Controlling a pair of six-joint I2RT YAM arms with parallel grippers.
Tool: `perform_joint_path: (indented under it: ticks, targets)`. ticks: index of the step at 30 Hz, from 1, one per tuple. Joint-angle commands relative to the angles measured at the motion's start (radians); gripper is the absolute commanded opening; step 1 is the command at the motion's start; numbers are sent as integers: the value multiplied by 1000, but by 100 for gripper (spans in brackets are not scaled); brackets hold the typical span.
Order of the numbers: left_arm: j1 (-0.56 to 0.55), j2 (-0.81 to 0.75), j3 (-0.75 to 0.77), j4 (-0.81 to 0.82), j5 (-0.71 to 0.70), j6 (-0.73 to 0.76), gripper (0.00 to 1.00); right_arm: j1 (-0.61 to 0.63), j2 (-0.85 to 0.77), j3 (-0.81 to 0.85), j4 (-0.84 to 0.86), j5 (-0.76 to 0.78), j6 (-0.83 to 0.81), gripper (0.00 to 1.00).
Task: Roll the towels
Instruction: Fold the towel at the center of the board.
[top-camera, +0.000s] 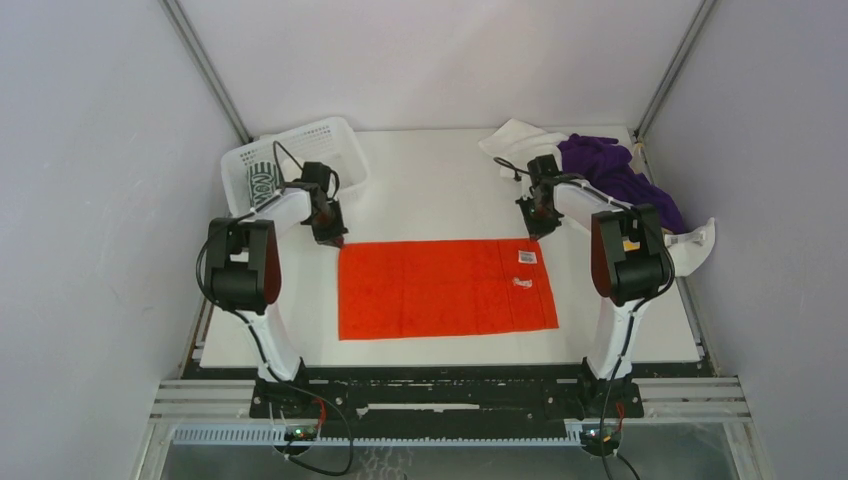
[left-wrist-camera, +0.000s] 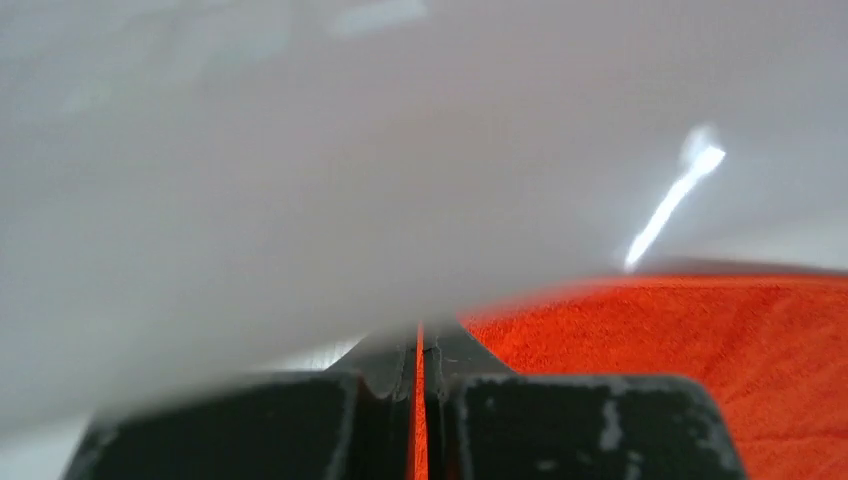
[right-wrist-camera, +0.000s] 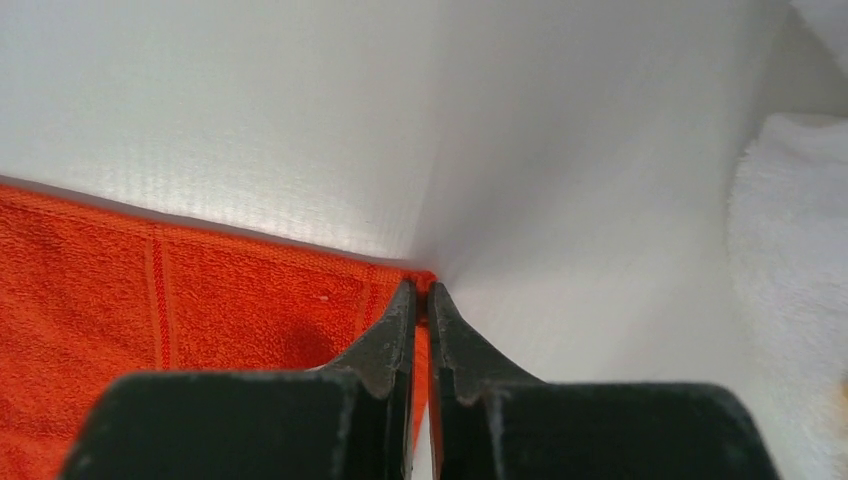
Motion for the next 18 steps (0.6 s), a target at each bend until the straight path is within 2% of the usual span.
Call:
perform_joint_path:
  ticks: [1,6,14,18]
  targets:
    - [-1,-136,-11,54,43,11,0,-19,-93,10,33,42,-35,0]
    - [0,-208,-4,76,15,19,0,-22,-141,8,66,39,-51,0]
    - [0,-133,110,72,10,58,0,-30,-176,28,111,52,-62,0]
    - [0,-180,75,77,12,51,0,-27,-220,4,109,73,-66,0]
